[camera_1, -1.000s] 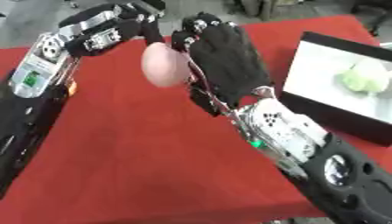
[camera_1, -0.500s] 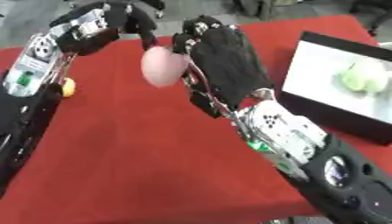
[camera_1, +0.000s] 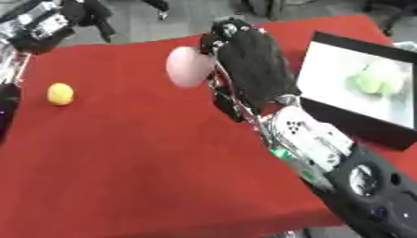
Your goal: Pick up the objects with one hand, pass them to the other hand, and then place them into the box on the other side of the table.
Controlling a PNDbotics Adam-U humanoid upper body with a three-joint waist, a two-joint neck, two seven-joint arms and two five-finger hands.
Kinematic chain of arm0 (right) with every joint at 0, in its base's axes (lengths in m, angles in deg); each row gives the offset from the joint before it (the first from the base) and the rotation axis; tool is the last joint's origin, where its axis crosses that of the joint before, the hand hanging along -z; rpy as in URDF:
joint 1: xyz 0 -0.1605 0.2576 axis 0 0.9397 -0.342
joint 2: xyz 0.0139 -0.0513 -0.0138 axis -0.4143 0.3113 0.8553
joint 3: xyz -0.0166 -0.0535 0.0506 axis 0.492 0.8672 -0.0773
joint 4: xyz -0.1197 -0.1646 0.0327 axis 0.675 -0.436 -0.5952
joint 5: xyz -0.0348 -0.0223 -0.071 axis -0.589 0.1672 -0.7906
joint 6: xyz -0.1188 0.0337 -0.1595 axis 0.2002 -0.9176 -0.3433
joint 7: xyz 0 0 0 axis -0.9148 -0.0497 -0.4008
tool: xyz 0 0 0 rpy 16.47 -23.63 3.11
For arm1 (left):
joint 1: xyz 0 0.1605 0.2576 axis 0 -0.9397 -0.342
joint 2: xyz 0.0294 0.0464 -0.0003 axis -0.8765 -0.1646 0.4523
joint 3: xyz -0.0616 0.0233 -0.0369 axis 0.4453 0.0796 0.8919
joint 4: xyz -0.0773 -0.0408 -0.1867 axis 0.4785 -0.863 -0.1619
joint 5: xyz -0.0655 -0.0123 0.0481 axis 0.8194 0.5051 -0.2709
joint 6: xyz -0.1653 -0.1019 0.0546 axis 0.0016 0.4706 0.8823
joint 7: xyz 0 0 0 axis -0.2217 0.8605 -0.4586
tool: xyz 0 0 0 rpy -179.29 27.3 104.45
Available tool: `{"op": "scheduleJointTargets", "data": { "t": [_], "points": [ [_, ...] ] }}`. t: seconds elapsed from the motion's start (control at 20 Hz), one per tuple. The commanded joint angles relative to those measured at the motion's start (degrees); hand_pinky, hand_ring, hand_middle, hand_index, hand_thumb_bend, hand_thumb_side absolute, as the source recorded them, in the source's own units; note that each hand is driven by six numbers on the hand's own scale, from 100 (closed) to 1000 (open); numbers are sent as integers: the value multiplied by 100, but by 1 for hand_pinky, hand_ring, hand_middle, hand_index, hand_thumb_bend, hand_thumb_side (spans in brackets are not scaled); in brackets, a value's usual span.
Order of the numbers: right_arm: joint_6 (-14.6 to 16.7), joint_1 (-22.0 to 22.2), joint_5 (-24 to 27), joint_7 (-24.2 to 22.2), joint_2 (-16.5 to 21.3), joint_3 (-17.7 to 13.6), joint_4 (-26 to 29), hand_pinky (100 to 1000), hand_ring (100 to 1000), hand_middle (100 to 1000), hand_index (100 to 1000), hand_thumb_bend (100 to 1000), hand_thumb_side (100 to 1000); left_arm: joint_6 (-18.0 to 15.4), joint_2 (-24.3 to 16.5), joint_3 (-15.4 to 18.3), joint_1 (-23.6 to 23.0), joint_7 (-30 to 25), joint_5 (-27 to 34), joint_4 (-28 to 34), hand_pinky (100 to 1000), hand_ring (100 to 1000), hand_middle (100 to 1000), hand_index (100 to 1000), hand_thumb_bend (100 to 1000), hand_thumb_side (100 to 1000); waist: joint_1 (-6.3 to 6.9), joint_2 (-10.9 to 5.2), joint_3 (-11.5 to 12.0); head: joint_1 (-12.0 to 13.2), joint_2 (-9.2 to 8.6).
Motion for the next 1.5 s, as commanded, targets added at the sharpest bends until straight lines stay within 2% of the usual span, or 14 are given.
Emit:
{"op": "scheduleJointTargets", "data": {
  "t": [0.05,0.2,0.25,0.3,0.4,0.5,0.55,0.6,0.75,0.9,1.05,1.25,1.4,1.5],
  "points": [
    [-766,234,-68,-112,596,-476,89,100,619,456,291,100,100,-1002,-732,465,-286,-976,392,172,739,538,520,749,100,704,10,-142,45,-349,-15],
    [-1742,641,-186,-411,1029,-1027,66,100,610,453,309,100,100,-771,-935,892,-869,-848,769,559,740,537,519,748,100,701,38,-146,137,-635,-15],
    [-1909,730,-217,-514,1142,-1253,-52,100,607,452,321,100,100,-669,-948,1028,-1046,-795,849,696,740,537,519,749,100,702,43,-150,164,-703,-15],
    [-1991,773,-228,-591,1224,-1459,-220,100,605,452,327,100,100,-565,-944,1142,-1193,-749,900,833,741,537,518,749,100,703,47,-152,187,-754,-15],
    [-2051,796,-167,-701,1372,-1870,-749,100,613,470,457,100,141,-374,-896,1341,-1473,-669,947,1080,742,537,518,748,100,712,51,-151,238,-881,-15],
    [-2065,743,-17,-754,1483,-2143,-1380,100,624,490,560,109,186,-197,-819,1485,-1706,-638,938,1301,743,536,517,749,100,721,57,-139,300,-994,-15],
    [-2067,711,81,-758,1516,-2216,-1654,100,634,508,649,215,255,-117,-771,1540,-1791,-636,926,1389,743,536,516,749,100,729,62,-129,334,-1046,-15],
    [-2068,688,178,-755,1552,-2266,-1932,100,640,519,676,263,275,-41,-718,1591,-1863,-639,913,1465,744,536,516,749,100,731,69,-116,370,-1093,-15],
    [-2069,631,420,-775,1583,-2283,-2606,100,686,601,819,489,404,152,-600,1704,-1989,-649,883,1625,745,535,516,749,100,739,85,-85,459,-1195,-15],
    [-2070,616,607,-862,1555,-2214,-3009,100,718,658,868,617,484,257,-556,1755,-2045,-654,859,1701,745,535,515,750,100,744,92,-67,499,-1181,-15],
    [-2070,652,641,-873,1511,-2180,-3080,161,726,676,906,655,538,286,-555,1789,-2100,-670,809,1699,746,535,515,750,100,749,80,-67,495,-1121,-15],
    [-2070,719,403,-777,1418,-2117,-2798,142,729,682,934,684,539,252,-592,1840,-2134,-665,716,1641,745,536,516,750,100,741,63,-79,487,-1009,-15],
    [-2070,786,0,-754,1290,-1956,-2140,155,736,686,936,654,495,102,-696,1881,-2123,-599,558,1495,744,537,517,751,100,732,64,-78,475,-838,-15],
    [-2070,825,-418,-797,1175,-1785,-1515,197,742,692,927,607,442,-74,-799,1887,-2083,-545,415,1326,742,538,518,751,100,709,65,-74,466,-654,-15]
  ]
}}
